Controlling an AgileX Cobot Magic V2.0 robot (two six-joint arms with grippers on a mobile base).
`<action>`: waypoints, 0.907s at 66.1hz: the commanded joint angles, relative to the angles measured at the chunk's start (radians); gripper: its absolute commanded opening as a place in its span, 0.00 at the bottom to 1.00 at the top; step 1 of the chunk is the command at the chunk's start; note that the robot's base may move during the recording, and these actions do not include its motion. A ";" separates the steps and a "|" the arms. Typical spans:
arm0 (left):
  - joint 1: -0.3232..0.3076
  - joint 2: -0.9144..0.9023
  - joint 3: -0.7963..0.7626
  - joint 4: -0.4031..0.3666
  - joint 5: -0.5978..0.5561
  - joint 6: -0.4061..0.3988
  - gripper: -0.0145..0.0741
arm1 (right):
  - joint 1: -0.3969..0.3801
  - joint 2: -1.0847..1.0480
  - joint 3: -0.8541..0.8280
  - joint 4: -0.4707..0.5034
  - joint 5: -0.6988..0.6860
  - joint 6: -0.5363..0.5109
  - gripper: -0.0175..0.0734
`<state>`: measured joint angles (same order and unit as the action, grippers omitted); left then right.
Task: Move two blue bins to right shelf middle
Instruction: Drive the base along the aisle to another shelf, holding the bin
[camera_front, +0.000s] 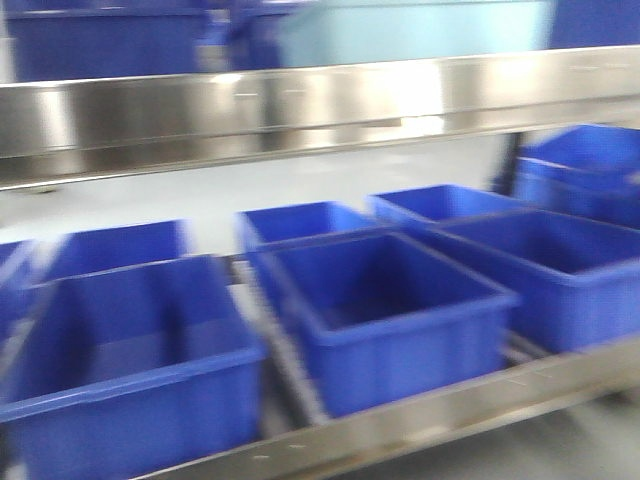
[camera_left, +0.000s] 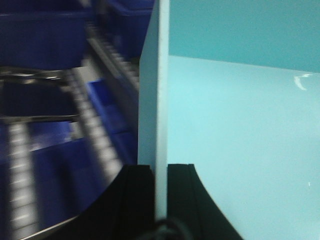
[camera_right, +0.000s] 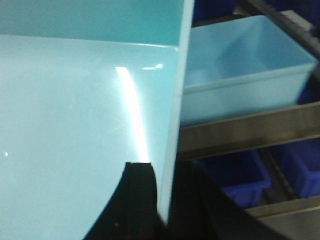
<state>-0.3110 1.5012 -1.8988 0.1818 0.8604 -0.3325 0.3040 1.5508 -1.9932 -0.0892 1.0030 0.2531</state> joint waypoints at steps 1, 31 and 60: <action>-0.004 -0.019 -0.014 -0.014 -0.066 0.000 0.04 | 0.000 -0.006 -0.009 -0.020 -0.026 -0.020 0.01; -0.004 -0.019 -0.014 -0.014 -0.066 0.000 0.04 | 0.000 -0.006 -0.009 -0.020 -0.026 -0.020 0.01; -0.004 -0.019 -0.014 -0.014 -0.066 0.000 0.04 | 0.000 -0.006 -0.009 -0.020 -0.026 -0.020 0.01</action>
<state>-0.3110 1.5012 -1.8988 0.1818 0.8604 -0.3325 0.3040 1.5508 -1.9932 -0.0892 1.0049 0.2531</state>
